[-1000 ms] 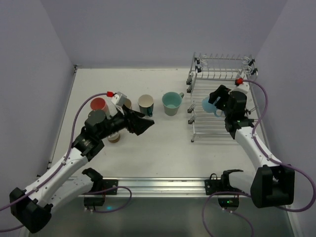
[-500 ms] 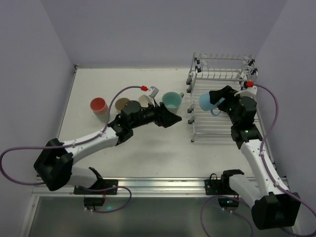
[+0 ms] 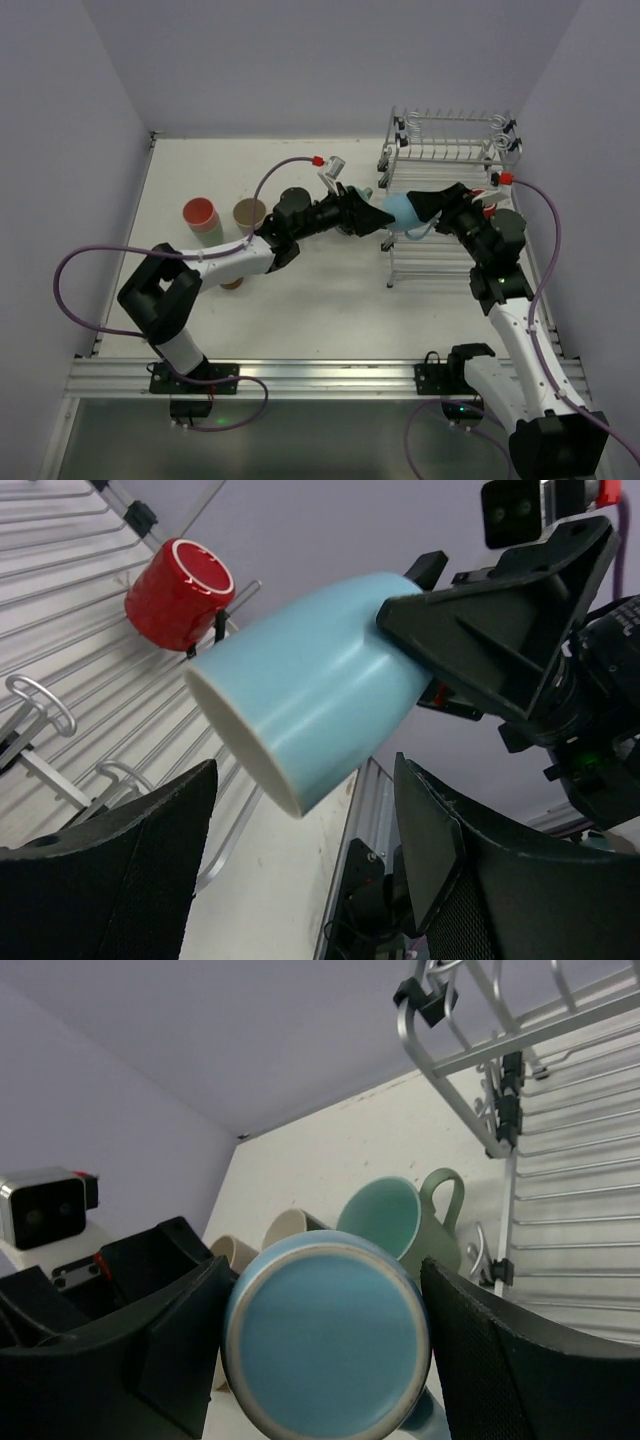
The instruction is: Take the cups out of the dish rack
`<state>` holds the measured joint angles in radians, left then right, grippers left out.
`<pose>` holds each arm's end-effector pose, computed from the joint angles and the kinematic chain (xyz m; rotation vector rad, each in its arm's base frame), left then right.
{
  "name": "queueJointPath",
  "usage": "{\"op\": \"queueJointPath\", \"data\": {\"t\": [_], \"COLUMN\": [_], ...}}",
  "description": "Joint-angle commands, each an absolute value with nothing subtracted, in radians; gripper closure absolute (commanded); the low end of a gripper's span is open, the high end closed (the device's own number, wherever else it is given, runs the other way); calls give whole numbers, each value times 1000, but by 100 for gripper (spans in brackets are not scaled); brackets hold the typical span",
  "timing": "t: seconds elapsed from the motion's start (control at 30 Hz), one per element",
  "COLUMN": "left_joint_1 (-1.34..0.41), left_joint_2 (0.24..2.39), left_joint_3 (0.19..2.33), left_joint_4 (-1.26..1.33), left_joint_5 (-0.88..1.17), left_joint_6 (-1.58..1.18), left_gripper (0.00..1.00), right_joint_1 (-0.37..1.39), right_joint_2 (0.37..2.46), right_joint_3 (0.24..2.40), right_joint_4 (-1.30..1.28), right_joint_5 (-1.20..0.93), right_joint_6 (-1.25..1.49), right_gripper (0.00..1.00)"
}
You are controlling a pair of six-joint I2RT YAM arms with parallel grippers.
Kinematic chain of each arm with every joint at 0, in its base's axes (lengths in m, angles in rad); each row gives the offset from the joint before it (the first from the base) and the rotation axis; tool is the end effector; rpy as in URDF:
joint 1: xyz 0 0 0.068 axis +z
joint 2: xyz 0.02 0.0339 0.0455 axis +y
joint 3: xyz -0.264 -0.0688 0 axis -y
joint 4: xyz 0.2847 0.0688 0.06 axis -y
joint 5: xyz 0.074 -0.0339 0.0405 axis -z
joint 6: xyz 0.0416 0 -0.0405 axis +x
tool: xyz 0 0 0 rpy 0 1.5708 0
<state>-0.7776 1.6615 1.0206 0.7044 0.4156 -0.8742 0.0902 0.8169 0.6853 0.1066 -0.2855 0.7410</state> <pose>0.2874 -0.3065 0.2614 0.3012 1.7265 -1.5839 0.2412 0.0336 0.3252 0.3081 1.6361 0.8660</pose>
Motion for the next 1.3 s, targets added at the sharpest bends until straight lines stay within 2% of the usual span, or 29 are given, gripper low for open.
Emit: {"op": "queueJointPath", "data": {"t": [0.0, 0.1, 0.13, 0.2, 0.3, 0.33, 0.37, 0.4, 0.47, 0.5, 0.57, 0.73, 0.77, 0.97, 1.1, 1.27], "left_joint_1": [-792, -799, -801, -804, -808, -811, -810, -810, -810, -810, -810, -810, -810, -810, -808, -805], "left_joint_2": [1690, 1709, 1713, 1717, 1700, 1689, 1678, 1651, 1614, 1571, 1519, 1294, 1261, 1059, 1066, 1149], "left_joint_3": [1075, 1094, 1095, 1094, 1077, 1060, 1051, 1043, 1019, 1009, 976, 927, 928, 890, 827, 814], "left_joint_4": [840, 857, 873, 914, 939, 939, 936, 925, 867, 844, 740, 426, 273, -246, -389, -393], "left_joint_5": [448, 446, 451, 460, 451, 445, 436, 431, 407, 396, 359, 234, 200, -95, -250, -291], "left_joint_6": [-916, -931, -940, -954, -959, -954, -951, -945, -907, -890, -832, -643, -614, -497, -503, -514], "left_gripper": [27, 31, 39, 48, 78, 91, 96, 100, 100, 100, 100, 100, 100, 100, 100, 100], "right_joint_1": [87, 89, 97, 107, 136, 147, 152, 156, 163, 163, 164, 166, 164, 164, 164, 164], "right_joint_2": [819, 842, 850, 870, 880, 882, 882, 881, 871, 867, 848, 781, 756, 689, 646, 637], "right_joint_3": [670, 615, 606, 594, 569, 560, 557, 552, 534, 529, 525, 512, 512, 512, 491, 492], "right_joint_4": [284, 371, 411, 428, 466, 471, 469, 471, 474, 472, 437, 326, 307, 167, 137, 100], "right_joint_5": [-425, -492, -503, -515, -520, -517, -515, -512, -503, -497, -491, -469, -468, -453, -442, -477], "right_joint_6": [834, 915, 926, 942, 963, 965, 966, 966, 973, 973, 960, 899, 884, 779, 749, 720], "right_gripper": [94, 93, 93, 93, 91, 89, 85, 66, 41, 20, 2, 1, 1, 1, 1, 1]}}
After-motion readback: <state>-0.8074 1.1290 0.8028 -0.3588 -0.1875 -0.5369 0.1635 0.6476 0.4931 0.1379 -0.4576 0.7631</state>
